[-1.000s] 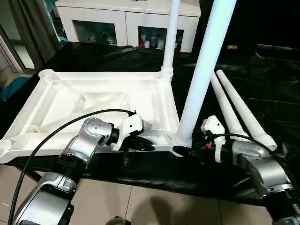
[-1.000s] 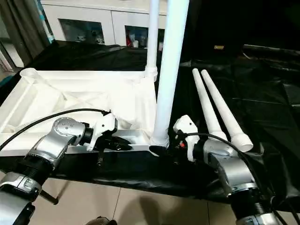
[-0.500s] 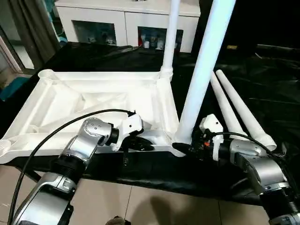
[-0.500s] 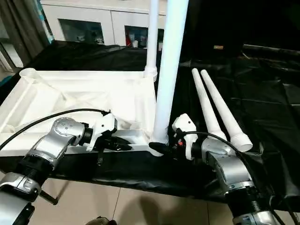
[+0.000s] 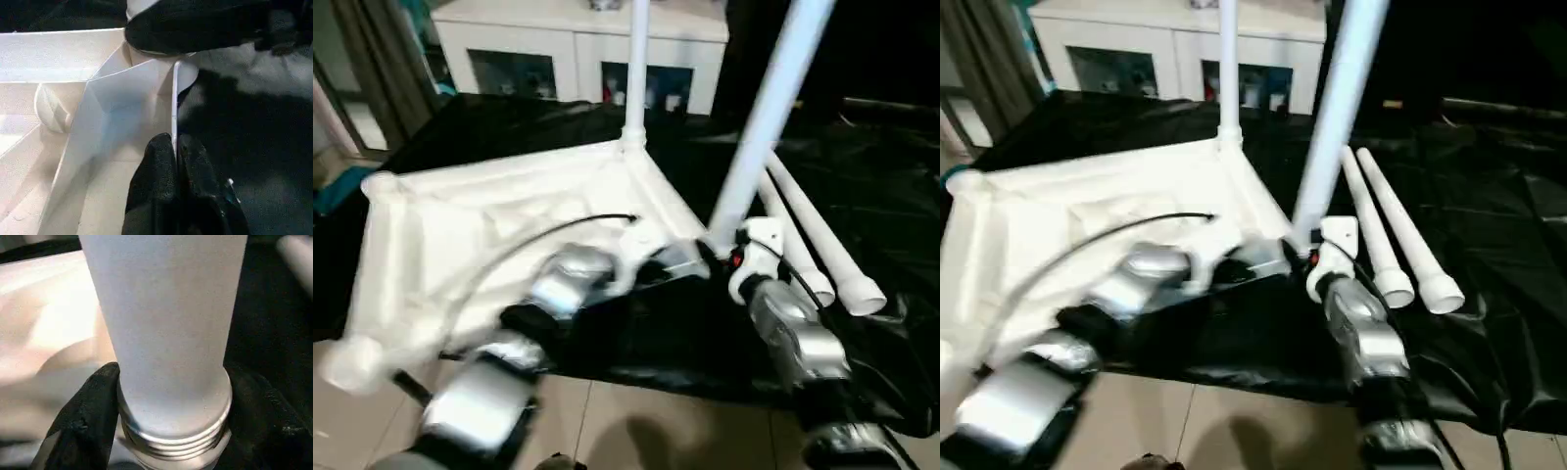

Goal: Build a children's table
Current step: Rotate leg to tighten

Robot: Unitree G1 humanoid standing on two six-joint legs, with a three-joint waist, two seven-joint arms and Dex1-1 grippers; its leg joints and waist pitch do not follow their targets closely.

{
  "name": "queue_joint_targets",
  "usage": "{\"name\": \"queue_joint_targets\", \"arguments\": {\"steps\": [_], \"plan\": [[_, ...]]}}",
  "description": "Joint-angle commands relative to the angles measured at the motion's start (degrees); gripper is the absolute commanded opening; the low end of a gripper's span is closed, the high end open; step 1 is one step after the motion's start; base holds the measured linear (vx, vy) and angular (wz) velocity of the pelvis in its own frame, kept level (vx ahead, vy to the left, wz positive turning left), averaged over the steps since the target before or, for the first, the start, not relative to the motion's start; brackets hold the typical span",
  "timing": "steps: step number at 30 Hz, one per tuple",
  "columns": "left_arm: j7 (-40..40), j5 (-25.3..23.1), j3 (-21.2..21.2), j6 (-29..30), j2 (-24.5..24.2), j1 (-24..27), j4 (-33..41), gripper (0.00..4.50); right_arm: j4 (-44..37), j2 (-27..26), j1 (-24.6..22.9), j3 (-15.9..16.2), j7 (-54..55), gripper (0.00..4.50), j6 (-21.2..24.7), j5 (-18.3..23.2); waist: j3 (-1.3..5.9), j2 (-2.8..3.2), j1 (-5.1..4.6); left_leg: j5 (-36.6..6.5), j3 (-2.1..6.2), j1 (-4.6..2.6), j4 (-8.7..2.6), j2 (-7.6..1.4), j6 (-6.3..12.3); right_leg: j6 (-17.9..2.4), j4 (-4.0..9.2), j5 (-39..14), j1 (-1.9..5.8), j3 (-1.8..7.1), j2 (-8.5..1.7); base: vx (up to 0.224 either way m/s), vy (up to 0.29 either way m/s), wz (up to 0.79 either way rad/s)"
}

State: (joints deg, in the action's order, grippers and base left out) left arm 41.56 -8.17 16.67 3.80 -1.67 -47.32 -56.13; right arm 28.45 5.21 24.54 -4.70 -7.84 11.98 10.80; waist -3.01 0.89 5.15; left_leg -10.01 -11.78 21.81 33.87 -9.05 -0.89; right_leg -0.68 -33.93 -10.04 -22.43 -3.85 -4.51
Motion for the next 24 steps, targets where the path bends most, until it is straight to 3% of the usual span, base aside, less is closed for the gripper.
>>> {"name": "queue_joint_targets", "arguments": {"steps": [1, 3, 4, 6, 11, 14, 15, 17, 18, 19, 20, 21, 23, 24], "plan": [[-5.18, 1.13, -2.19, -2.25, 1.50, -2.23, -0.66, 0.00, 3.69, -1.08, -0.99, -0.96, 3.40, 2.74, 0.89, -0.90, 3.38, 0.32, -0.20, -20.71, 2.87, -2.07, -4.58, -4.18, -1.76, -9.05, 5.76, -22.59, 1.32, 2.85, -5.39, 0.000, 0.000, 0.00], [-4.94, 0.61, -1.80, -3.72, 2.29, -2.64, -1.58, 0.00, 4.17, -1.79, -0.34, -1.15, 4.44, 2.74, -0.02, -1.21, 3.56, -0.03, -0.35, -19.07, 2.80, -1.57, -4.58, -4.14, -0.69, -9.05, 5.64, -21.00, 1.70, 2.85, -5.43, 0.000, 0.000, 0.00], [-4.12, 0.25, -1.34, -4.89, 2.51, -2.57, -1.80, 0.00, 4.03, -2.13, -0.21, -1.09, 4.35, 3.08, -0.67, -1.26, 3.65, 0.02, -0.20, -18.46, 2.79, -1.56, -4.52, -4.15, -0.41, -9.07, 5.52, -20.36, 1.73, 2.83, -5.46, 0.000, 0.000, 0.00], [-3.18, -0.06, -0.89, -6.21, 2.71, -2.57, -2.78, 0.00, 4.13, -2.62, -0.02, -1.16, 4.66, 3.29, -1.57, -1.32, 3.73, 0.30, -0.13, -17.28, 2.74, -1.47, -4.49, -4.14, 0.41, -9.59, 5.26, -18.40, 1.80, 2.83, -5.39, 0.000, 0.000, 0.00], [-0.72, 0.28, -0.69, -10.39, 2.39, -1.90, -3.85, 0.00, 3.19, -1.44, -0.08, 0.34, 4.11, 3.85, -4.75, -3.28, 3.75, 0.24, -0.17, -16.74, 2.59, -1.41, -4.46, -4.18, 1.20, -9.96, 5.21, -18.28, 1.86, 2.79, -5.33, 0.000, 0.000, 0.00], [-1.46, 0.26, -1.14, -12.63, 2.29, -1.98, -4.10, 0.00, -0.07, -0.21, -1.13, 0.99, 2.70, 3.85, -4.93, -3.66, 3.77, 0.25, 0.08, -15.79, 2.44, -1.41, -4.30, -4.14, 2.08, -9.83, 5.26, -18.45, 1.85, 2.85, -5.37, 0.000, 0.000, 0.00], [-2.51, 0.54, -1.75, -13.78, 2.38, -2.15, -4.27, 0.00, -1.91, 0.35, -1.92, 1.08, 1.81, 3.85, -4.92, -3.59, 3.82, -0.62, 0.03, -15.24, 2.31, -1.26, -4.25, -4.10, 2.52, -9.70, 5.20, -18.32, 1.98, 2.82, -5.32, 0.000, 0.000, 0.00], [-3.67, 2.32, -3.85, -16.16, 2.71, -2.72, -4.00, 0.00, -6.12, 1.99, -3.92, 1.54, -1.01, 3.85, -4.78, -3.32, 3.79, -0.11, 0.58, -13.83, 2.28, -1.21, -4.06, -4.09, 3.53, -8.97, 5.26, -19.12, 1.85, 2.89, -5.51, 0.000, 0.000, 0.00], [-3.78, 2.81, -4.41, -16.88, 2.76, -2.91, -3.93, 0.00, -7.21, 2.48, -4.47, 1.76, -1.89, 3.85, -4.78, -3.31, 3.95, -0.09, 0.65, -12.22, 2.43, -0.72, -4.06, -4.09, 4.04, -8.55, 4.99, -18.38, 2.25, 2.79, -5.51, 0.000, 0.000, 0.00], [-3.53, 3.97, -5.54, -17.39, 2.77, -3.21, -3.52, 0.46, -9.64, 3.65, -5.64, 2.68, -4.30, 3.89, -4.49, -3.19, 4.02, -0.02, 0.74, -11.35, 2.45, -0.52, -4.03, -4.09, 4.40, -8.42, 4.88, -17.46, 2.37, 2.74, -5.43, 0.000, 0.000, 0.00], [-4.12, 4.20, -6.01, -18.05, 2.31, -3.44, -2.71, 0.57, -12.71, 4.98, -6.99, 3.62, -7.22, 3.89, -3.91, -2.50, 4.24, 0.02, 0.89, -10.01, 2.42, -0.55, -3.83, -4.22, 5.06, -8.55, 4.55, -15.07, 2.20, 2.75, -5.35, 0.000, 0.000, 0.00], [-4.56, 4.25, -6.26, -18.55, 1.98, -3.61, -2.30, 0.57, -14.68, 5.83, -7.86, 4.25, -9.08, 3.89, -3.60, -1.97, 4.23, 0.13, 1.14, -9.14, 2.44, -0.27, -3.64, -4.11, 6.17, -9.05, 4.42, -12.95, 2.31, 2.61, -5.34, 0.000, 0.000, 0.00], [-2.03, 6.16, -7.49, -16.60, 0.89, -3.48, 0.50, 0.64, -20.42, 8.41, -10.52, 5.53, -14.60, 3.89, -1.92, 0.79, 4.48, 0.55, 1.43, -8.53, 2.47, -0.52, -3.57, -4.68, 6.89, -10.60, 3.87, -9.50, 2.07, 2.52, -5.35, 0.000, 0.000, 0.00], [-1.58, 6.39, -7.68, -15.92, 0.18, -3.25, 1.77, 0.77, -22.26, 9.56, -11.45, 6.15, -16.72, 3.89, -1.47, 1.58, 4.40, 0.39, 1.26, -8.25, 2.57, -0.12, -3.59, -4.79, 7.49, -11.25, 3.50, -7.69, 2.24, 2.36, -5.15, 0.000, 0.000, 0.00]]}}
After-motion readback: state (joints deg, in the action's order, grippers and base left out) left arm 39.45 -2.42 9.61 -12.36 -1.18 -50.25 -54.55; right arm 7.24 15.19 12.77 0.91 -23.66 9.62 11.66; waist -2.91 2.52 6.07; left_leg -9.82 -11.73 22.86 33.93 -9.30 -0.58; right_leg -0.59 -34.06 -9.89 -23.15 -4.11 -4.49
